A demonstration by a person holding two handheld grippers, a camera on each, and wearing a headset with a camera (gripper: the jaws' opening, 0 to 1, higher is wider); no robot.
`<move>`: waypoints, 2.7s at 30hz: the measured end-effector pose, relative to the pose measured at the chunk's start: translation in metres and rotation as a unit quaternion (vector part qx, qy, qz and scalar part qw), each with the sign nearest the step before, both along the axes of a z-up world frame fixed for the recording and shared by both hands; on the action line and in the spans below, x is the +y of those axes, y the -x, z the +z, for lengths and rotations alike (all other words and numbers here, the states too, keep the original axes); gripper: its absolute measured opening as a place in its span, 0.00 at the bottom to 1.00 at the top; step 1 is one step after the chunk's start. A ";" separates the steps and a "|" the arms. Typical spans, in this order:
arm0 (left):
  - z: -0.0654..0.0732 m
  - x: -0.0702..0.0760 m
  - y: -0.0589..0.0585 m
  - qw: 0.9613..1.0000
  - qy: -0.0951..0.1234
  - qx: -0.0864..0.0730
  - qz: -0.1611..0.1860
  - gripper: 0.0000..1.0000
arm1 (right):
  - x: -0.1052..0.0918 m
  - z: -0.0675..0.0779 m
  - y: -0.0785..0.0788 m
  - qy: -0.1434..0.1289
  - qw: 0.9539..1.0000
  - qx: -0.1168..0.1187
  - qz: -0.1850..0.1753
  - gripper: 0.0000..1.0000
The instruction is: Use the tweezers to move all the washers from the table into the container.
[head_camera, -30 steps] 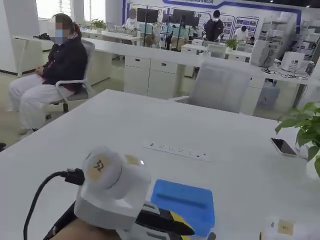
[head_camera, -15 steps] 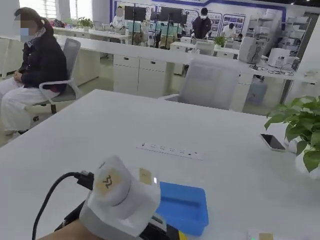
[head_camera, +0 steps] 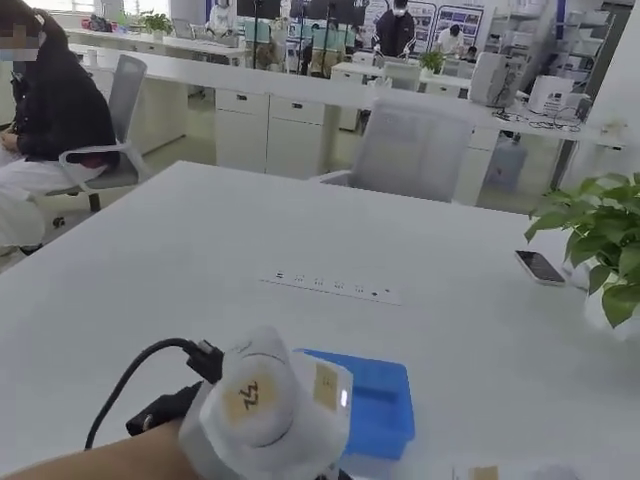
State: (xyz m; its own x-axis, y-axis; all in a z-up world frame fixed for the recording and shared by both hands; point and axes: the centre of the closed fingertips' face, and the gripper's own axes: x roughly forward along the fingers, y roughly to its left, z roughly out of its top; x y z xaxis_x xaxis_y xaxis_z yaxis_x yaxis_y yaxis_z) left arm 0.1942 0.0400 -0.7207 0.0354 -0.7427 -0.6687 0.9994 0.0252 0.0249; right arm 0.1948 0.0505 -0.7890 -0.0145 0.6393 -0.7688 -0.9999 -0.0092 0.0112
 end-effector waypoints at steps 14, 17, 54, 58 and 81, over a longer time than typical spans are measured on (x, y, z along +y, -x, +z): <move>-0.063 0.026 -0.045 0.995 -0.072 -0.059 0.038 0.00 | -0.004 -0.038 -0.045 0.063 0.998 -0.020 0.012 0.04; -0.071 0.030 -0.058 0.995 -0.069 -0.059 0.047 0.00 | -0.001 -0.046 -0.061 0.075 0.997 -0.009 -0.011 0.04; -0.141 0.056 -0.091 0.987 -0.132 -0.031 0.085 0.07 | -0.017 -0.031 -0.072 -0.001 0.971 0.064 -0.230 0.37; -0.139 0.055 -0.092 0.986 -0.132 -0.032 0.092 0.18 | -0.034 -0.008 -0.071 -0.048 0.954 0.064 -0.288 0.41; -0.070 0.091 -0.053 0.919 0.024 0.054 0.390 0.84 | -0.101 0.032 -0.063 -0.141 0.889 0.016 -0.436 0.65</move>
